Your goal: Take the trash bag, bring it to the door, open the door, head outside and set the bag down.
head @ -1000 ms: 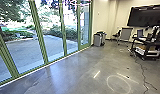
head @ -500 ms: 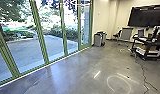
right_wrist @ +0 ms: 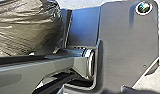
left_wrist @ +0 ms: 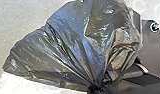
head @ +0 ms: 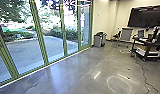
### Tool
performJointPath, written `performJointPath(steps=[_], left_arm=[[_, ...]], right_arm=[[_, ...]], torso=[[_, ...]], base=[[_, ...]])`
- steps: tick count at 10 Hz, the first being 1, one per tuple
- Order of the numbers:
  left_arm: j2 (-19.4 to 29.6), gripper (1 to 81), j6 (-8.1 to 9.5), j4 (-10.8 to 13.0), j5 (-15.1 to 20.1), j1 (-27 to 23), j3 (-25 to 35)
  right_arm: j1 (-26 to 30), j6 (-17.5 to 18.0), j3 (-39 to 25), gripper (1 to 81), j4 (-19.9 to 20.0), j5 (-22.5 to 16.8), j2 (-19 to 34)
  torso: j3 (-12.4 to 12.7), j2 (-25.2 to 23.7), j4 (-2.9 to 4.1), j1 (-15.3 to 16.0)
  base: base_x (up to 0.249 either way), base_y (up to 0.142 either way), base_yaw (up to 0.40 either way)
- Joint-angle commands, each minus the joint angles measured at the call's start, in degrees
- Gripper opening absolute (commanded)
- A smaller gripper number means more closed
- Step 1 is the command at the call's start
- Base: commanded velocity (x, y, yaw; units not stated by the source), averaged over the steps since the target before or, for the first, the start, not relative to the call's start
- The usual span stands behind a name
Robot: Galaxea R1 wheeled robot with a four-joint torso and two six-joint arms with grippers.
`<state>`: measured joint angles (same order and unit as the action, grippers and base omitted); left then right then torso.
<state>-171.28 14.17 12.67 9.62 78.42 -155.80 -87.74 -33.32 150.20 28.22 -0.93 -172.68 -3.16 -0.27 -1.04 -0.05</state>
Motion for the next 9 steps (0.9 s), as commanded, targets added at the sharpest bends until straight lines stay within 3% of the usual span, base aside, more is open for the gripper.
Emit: performJointPath(steps=[1,9], left_arm=[[0.2,1.0,-0.19,0.3,3.0,-4.4,-0.1],[0.1,1.0,-0.19,0.3,3.0,-4.4,-0.1]], right_arm=[[3.1,-0.2,-0.4,81.1,-0.4,-3.8,-0.3],[3.0,-0.2,0.0,81.1,-0.4,-3.8,-0.3]], torso=[[0.0,0.0,0.00,0.1],[0.0,0.0,0.00,0.1]], base=[[0.124,0.000,0.000],[0.133,0.000,0.000]])
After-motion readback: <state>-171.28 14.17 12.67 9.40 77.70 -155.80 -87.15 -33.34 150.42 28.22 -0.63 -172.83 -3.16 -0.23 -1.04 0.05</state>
